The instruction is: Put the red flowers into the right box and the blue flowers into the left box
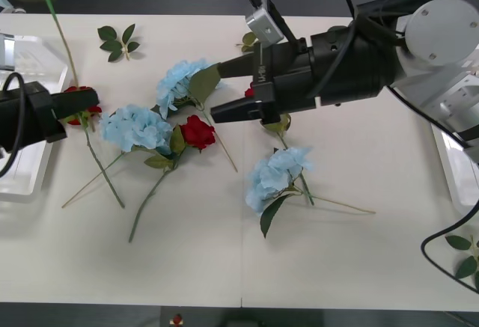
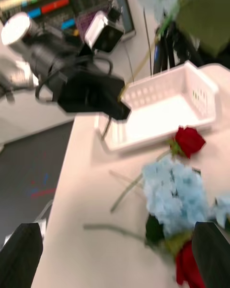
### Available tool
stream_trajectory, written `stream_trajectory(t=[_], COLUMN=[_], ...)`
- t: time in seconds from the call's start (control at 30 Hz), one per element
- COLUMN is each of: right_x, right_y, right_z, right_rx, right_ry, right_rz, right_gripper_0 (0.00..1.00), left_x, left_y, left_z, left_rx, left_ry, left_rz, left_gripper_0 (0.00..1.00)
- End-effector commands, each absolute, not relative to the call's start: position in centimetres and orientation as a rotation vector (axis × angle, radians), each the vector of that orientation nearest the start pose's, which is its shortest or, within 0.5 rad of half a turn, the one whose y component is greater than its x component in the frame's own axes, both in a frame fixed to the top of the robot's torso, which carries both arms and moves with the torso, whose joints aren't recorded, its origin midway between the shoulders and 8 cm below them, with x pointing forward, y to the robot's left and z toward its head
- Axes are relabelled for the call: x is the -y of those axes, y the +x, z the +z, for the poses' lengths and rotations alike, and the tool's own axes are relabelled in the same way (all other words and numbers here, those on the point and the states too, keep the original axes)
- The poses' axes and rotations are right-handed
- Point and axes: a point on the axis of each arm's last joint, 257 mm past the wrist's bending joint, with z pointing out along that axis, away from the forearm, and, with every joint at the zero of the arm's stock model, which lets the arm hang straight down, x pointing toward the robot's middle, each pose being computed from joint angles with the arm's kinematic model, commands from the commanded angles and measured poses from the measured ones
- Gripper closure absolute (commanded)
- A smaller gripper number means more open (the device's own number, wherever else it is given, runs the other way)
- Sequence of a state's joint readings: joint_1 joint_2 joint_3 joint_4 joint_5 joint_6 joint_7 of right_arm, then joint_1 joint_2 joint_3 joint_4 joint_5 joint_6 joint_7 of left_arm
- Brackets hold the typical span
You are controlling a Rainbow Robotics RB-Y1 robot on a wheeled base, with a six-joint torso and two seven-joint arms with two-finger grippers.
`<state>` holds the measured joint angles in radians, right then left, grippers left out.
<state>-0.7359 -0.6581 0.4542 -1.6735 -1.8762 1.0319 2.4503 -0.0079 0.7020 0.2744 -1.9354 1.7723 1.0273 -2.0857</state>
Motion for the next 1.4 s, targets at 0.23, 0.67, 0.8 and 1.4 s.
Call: stream_trajectory(t=[0.23,0.67,0.8,1.4], right_x=[6.2,16.1,17.0,17.0], right_y=[42.5,43.1,42.9,43.1], right_z=[-14.0,-21.0,-23.0,-29.8], right_rx=[-1.739,-1.976,-2.064,-2.35], right_ry=[-1.766,-1.911,-1.843,-1.447], right_rz=[0.541,0.128,0.114,-0.018], right_gripper_0=[0.09,0.09,0.09,0.09], left_x=[-40.6,-55.4,-58.5,-60.7], left_y=[45.0,43.4,43.0,43.8], left_z=[-8.4,-12.4,-15.0,-20.5], left_rx=[-1.951,-1.957,-1.973,-2.002], left_ry=[0.216,-0.007,-0.057,-0.147], left_rz=[-0.27,0.168,0.243,0.246], left_gripper_0=[1.0,1.0,1.0,0.99])
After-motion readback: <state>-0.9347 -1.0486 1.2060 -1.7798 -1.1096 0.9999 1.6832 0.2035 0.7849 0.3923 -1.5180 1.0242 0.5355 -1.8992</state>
